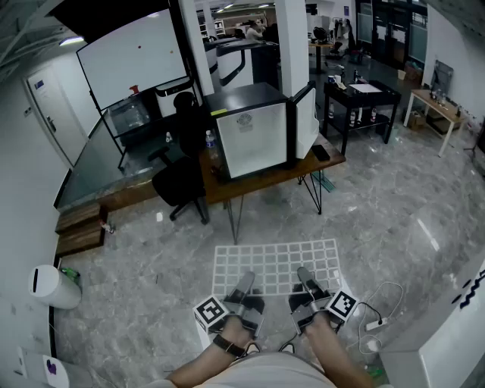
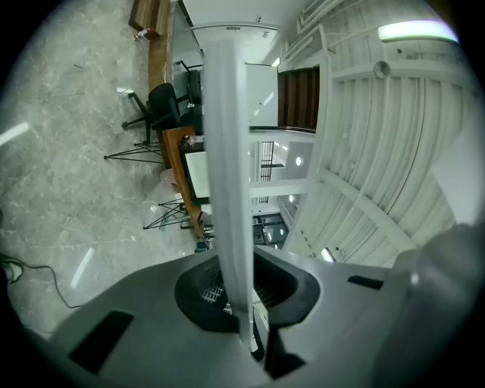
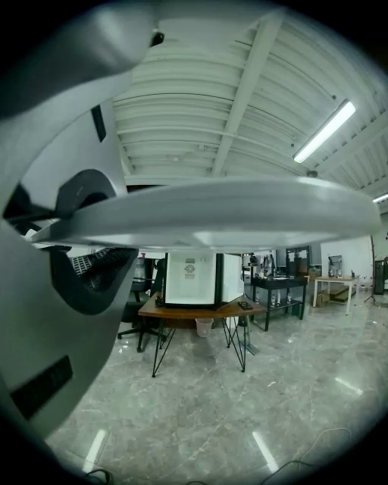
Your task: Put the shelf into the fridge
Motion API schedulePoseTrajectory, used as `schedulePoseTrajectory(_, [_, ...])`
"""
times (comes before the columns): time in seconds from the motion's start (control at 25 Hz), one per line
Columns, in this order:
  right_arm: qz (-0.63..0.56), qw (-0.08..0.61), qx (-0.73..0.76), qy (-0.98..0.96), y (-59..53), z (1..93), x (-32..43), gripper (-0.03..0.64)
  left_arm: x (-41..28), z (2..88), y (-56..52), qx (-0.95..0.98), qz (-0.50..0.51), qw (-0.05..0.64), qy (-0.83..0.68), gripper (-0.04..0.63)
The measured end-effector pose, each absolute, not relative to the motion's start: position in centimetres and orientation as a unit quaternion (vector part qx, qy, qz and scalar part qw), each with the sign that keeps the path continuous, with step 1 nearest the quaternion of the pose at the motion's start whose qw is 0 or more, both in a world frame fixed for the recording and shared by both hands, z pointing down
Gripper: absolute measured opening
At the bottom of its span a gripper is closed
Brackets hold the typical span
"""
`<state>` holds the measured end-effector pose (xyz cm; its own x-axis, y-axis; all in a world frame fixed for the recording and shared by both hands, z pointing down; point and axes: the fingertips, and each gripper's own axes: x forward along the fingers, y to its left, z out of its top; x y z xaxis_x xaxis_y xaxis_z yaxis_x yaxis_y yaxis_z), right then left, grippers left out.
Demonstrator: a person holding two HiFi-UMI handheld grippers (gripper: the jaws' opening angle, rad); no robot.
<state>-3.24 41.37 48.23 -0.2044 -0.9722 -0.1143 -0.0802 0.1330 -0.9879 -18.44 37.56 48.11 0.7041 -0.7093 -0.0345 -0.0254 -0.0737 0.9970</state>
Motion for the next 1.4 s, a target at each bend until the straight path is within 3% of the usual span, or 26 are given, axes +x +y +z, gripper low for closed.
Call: schedulePoseTrajectory(1.4, [-0.518,0.455,-0.399,0.605,39.0,48.9,3.8,0.048,-11.7,48.6,36.3,0.685,-0.285,0.605,-0.288,0.028])
